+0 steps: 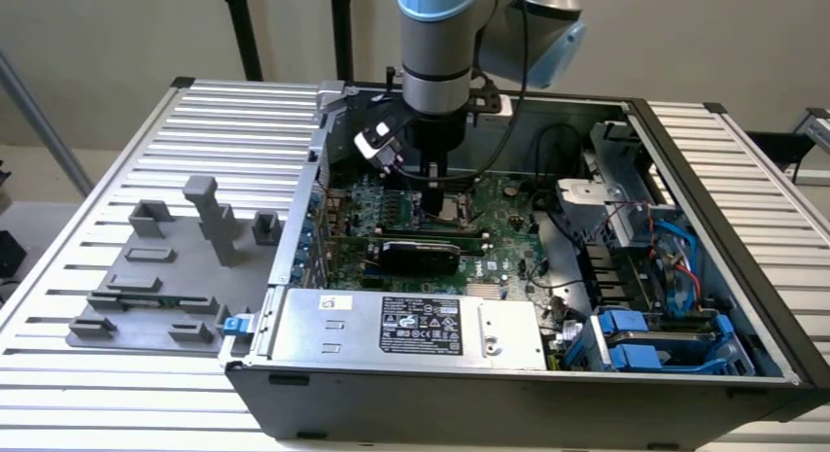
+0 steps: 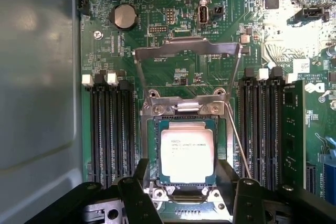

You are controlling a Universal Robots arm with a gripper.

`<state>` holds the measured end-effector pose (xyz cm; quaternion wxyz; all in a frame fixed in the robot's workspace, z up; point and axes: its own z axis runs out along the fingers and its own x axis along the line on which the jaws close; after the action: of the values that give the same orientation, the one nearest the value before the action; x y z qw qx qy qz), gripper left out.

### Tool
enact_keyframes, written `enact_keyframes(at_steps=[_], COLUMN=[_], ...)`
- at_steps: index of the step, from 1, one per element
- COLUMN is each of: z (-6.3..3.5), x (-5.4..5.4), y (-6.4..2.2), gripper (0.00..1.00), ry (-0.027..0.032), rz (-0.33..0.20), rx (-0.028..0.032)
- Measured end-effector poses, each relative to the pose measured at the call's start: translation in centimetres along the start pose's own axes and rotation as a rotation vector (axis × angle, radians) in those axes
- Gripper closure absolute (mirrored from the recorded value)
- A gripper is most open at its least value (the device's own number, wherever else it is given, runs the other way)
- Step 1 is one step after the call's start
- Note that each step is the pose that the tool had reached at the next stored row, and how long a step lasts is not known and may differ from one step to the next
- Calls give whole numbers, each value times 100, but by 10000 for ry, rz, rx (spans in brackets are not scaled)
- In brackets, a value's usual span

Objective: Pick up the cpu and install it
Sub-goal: 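Place the cpu into insertion slot, then close the cpu cover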

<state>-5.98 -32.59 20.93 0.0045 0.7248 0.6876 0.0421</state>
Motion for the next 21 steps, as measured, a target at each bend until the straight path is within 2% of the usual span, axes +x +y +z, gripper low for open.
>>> enact_keyframes(at_steps=[1, 3, 4, 6, 7, 9, 10, 13, 21], z=[-7, -23, -31, -37, -37, -39, -39, -39, -39], x=[0, 1, 2, 2, 2, 2, 2, 2, 2], y=[1, 1, 2, 3, 3, 3, 3, 2, 3], gripper=[37, 46, 46, 58, 58, 70, 70, 88, 89], ry=[0, 0, 0, 3, 4, 1, 1, 1, 1], rz=[0, 0, 0, 0, 0, 0, -1, 0, 0], rx=[0, 0, 0, -2, -2, -1, 0, 0, 0])
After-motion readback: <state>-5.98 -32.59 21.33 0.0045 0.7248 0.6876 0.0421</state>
